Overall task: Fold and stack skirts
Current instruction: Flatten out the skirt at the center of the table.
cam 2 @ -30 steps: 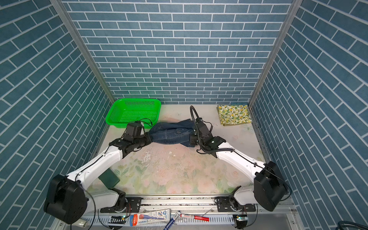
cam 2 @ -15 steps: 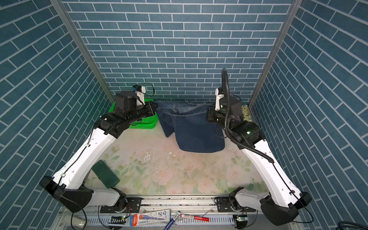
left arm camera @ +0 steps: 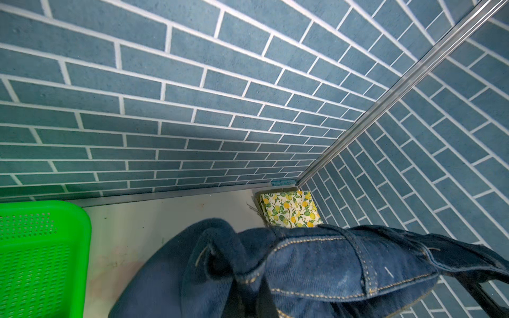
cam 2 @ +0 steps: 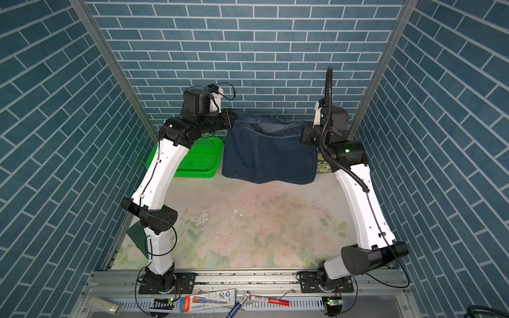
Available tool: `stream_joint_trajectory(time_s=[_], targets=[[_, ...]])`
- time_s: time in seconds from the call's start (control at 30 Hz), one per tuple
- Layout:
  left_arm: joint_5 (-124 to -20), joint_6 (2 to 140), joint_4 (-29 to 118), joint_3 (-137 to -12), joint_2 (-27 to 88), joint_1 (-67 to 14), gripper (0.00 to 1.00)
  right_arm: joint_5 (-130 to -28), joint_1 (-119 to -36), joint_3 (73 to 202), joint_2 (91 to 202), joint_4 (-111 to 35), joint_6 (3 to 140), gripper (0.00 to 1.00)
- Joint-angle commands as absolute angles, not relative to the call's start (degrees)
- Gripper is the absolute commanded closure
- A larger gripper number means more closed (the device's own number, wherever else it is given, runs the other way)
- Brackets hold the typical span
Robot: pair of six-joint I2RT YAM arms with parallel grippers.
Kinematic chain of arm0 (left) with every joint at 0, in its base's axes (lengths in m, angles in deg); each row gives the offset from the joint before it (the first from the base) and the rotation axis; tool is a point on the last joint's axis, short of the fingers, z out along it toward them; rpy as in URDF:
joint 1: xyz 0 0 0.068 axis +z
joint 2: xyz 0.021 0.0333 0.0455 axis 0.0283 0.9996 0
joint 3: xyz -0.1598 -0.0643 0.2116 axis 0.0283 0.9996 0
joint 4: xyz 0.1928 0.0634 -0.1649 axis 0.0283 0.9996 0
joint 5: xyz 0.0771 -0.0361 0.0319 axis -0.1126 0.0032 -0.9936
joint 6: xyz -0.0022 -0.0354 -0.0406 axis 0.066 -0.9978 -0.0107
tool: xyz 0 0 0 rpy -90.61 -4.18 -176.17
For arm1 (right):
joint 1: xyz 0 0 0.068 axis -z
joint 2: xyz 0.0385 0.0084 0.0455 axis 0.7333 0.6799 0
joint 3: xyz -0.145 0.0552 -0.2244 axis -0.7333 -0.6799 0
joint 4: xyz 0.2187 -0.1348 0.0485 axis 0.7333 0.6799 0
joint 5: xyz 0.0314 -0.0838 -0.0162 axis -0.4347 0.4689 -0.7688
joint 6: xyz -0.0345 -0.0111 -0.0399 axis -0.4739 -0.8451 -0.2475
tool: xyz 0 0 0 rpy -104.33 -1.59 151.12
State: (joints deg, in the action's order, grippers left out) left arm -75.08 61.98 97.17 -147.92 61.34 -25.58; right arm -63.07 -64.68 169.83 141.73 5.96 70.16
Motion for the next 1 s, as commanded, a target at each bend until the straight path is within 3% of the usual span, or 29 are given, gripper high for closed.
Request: stream_joint_trajectory(time_s=[0.0, 0.3, 0.33, 0.37, 0.4, 0.47, 0.53, 0.67, 0.97], targets=[[-74.99, 63.43, 98.4, -140.37, 53.47, -26.26, 1.0, -63.39, -64.22, 166.15, 133.75, 5.95, 69.12, 1.0], [-76.66, 52.75, 71.9, -69.71, 20.72, -29.88, 1.0, -69.92, -64.43, 120.52, 111.57, 3.93, 82.95, 1.0], [-77.39, 51.36, 69.84, -62.26, 19.04, -30.43, 1.0, -70.81, -64.48, 115.82, 109.55, 3.72, 84.85, 0.95], [-78.08, 49.41, 67.75, -56.2, 17.57, -31.0, 1.0, -71.71, -64.52, 111.83, 107.72, 4.07, 86.39, 0.78], [-78.18, 48.37, 66.09, -51.74, 16.71, -31.3, 0.9, -71.88, -64.48, 109.37, 106.37, 4.82, 87.64, 0.61], [-79.48, 47.18, 65.49, -44.91, 16.1, -31.9, 0.5, -73.7, -64.57, 105.9, 103.48, 6.91, 89.57, 0.27], [-80.69, 46.95, 67.04, -41.66, 15.6, -31.99, 0.27, -74.21, -64.58, 104.94, 101.71, 8.63, 90.19, 0.15], [-83.71, 47.61, 70.64, -39.49, 12.12, -32.13, 0.13, -74.0, -64.61, 105.16, 102.56, 10.09, 90.92, 0.15], [-85.42, 51.16, 74.45, -43.21, 14.83, -32.19, 0.13, -77.17, -64.44, 100.24, 112.37, 0.96, 98.42, 0.23]])
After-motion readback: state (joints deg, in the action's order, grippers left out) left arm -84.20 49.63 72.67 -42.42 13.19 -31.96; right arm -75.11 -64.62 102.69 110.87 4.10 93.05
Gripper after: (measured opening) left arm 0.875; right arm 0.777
